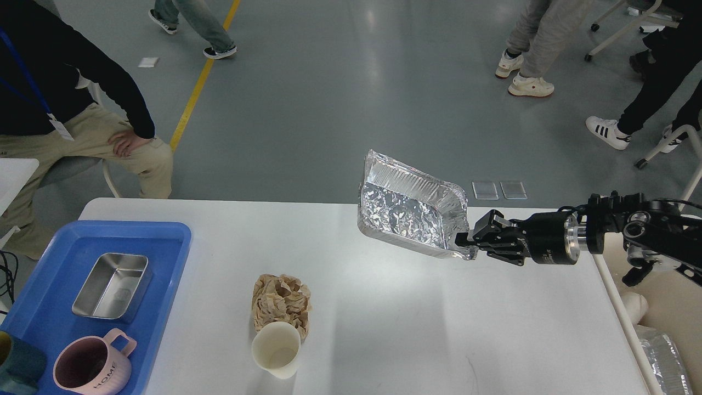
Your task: Tidy desktop
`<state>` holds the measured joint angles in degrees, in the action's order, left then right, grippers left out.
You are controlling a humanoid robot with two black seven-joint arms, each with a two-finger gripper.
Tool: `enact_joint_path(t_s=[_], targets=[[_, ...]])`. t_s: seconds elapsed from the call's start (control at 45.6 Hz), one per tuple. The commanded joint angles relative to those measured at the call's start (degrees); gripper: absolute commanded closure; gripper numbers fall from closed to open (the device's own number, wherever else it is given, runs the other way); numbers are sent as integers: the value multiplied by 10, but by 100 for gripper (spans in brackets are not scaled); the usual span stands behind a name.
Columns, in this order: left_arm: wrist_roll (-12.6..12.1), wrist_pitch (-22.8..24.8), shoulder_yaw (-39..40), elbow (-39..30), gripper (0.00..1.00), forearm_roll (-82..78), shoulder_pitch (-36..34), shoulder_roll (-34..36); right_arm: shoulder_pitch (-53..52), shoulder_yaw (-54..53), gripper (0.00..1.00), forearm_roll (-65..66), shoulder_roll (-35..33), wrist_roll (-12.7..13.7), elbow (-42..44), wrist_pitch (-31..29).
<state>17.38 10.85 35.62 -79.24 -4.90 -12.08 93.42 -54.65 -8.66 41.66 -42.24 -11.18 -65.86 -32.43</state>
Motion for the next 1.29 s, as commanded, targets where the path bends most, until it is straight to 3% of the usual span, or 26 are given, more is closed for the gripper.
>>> enact_joint_path(t_s=[0.0,0.11,0.153,0.263,0.46,0.658,0.833,1.008,1.271], targets=[[24,-11,-3,29,2,-7,2,-35,0,0,100,0,1,0,-1,0],[78,-19,-1,33,3,-137,-1,-55,0,0,100,0,1,0,-1,0],[88,-35,1,33,3,-215,-2,-65,-1,-1,100,0,1,0,-1,1],[86,-90,-1,32,3,-351,-2,-109,-1,-1,100,0,1,0,-1,1],[90,-88,-4,34,3,-384,1,-159,-1,2,100,0,-1,0,0,1],[98,-95,-4,36,3,-548,-7,-217,-3,1,100,1,1,2,0,1],[160,-95,-6,41,4,-725,-5,-216,-4,3,100,3,1,2,0,1],[195,-94,-4,42,11,-868,-11,-215,-3,2,100,13,1,2,0,1],[201,-86,-5,40,15,-1005,-73,-263,-1,1,100,13,2,2,0,2]])
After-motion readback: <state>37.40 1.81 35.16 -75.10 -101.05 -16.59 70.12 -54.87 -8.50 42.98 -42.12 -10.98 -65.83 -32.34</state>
